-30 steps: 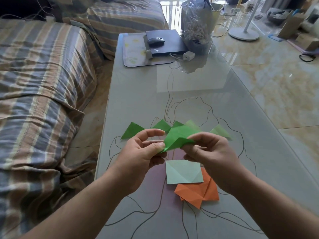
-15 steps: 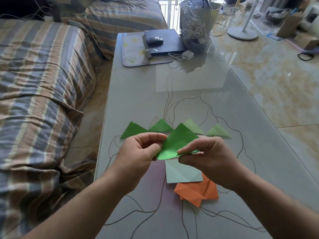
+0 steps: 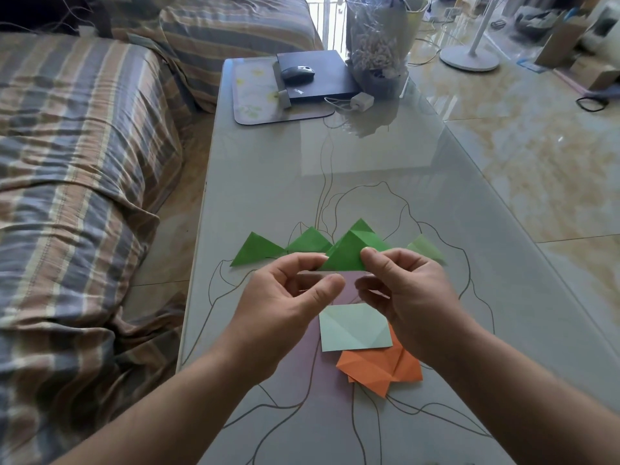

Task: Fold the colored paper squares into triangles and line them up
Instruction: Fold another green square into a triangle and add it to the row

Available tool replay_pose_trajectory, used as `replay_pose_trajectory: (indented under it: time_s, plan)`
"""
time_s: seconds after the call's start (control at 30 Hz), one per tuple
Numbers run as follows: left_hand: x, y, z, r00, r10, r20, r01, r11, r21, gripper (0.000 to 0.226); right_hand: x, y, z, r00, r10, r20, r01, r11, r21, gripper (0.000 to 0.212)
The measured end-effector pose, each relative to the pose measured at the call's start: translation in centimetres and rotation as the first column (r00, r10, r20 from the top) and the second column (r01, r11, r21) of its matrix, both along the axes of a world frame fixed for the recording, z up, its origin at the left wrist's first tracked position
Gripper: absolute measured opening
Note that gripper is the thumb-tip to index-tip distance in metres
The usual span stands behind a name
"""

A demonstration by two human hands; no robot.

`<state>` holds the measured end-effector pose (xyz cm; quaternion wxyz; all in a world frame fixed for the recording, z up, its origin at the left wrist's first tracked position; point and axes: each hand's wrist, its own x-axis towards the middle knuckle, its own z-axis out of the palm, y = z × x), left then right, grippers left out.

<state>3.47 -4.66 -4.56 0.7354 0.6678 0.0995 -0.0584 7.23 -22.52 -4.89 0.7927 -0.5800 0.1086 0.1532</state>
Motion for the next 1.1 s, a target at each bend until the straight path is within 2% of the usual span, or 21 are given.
replay_pose_trajectory:
  time_s: [0.07, 0.27, 0.43, 0.67, 0.83, 1.1]
  plan:
    - [0.0, -0.4, -0.3, 0.998, 0.055, 0.018, -0.056, 0.997, 0.052, 0.037, 0.0, 0.2, -0.1, 1.0, -0.021, 0.008, 0.021, 1.0, -0.001, 0.023]
    - [0.0, -0.8, -0.7, 0.989, 0.119, 0.091, -0.124, 0.991, 0.051, 0.025, -0.1, 0.6, -0.7, 0.993, -0.111, 0.026, 0.112, 0.993, -0.032, 0.025]
    - [0.0, -1.3, -0.9, 0.985, 0.169, 0.033, -0.169, 0.986, 0.009, 0.01, -0.3, 0.8, -0.8, 0.986, -0.144, 0.081, 0.152, 0.983, -0.107, 0.027]
    - [0.0, -1.3, -1.2, 0.99, 0.126, -0.061, -0.132, 0.986, -0.105, 0.019, -0.3, 0.7, -0.7, 0.983, -0.137, 0.122, 0.153, 0.978, -0.143, 0.02]
    - [0.0, -1.2, -1.1, 0.992, 0.101, -0.074, -0.111, 0.983, -0.145, 0.019, -0.4, 0.7, -0.7, 0.986, -0.125, 0.111, 0.139, 0.982, -0.128, 0.019]
    - [0.1, -1.3, -1.3, 0.989, 0.135, -0.062, -0.141, 0.983, -0.115, 0.014, -0.4, 0.8, -0.9, 0.983, -0.137, 0.125, 0.154, 0.979, -0.135, 0.02]
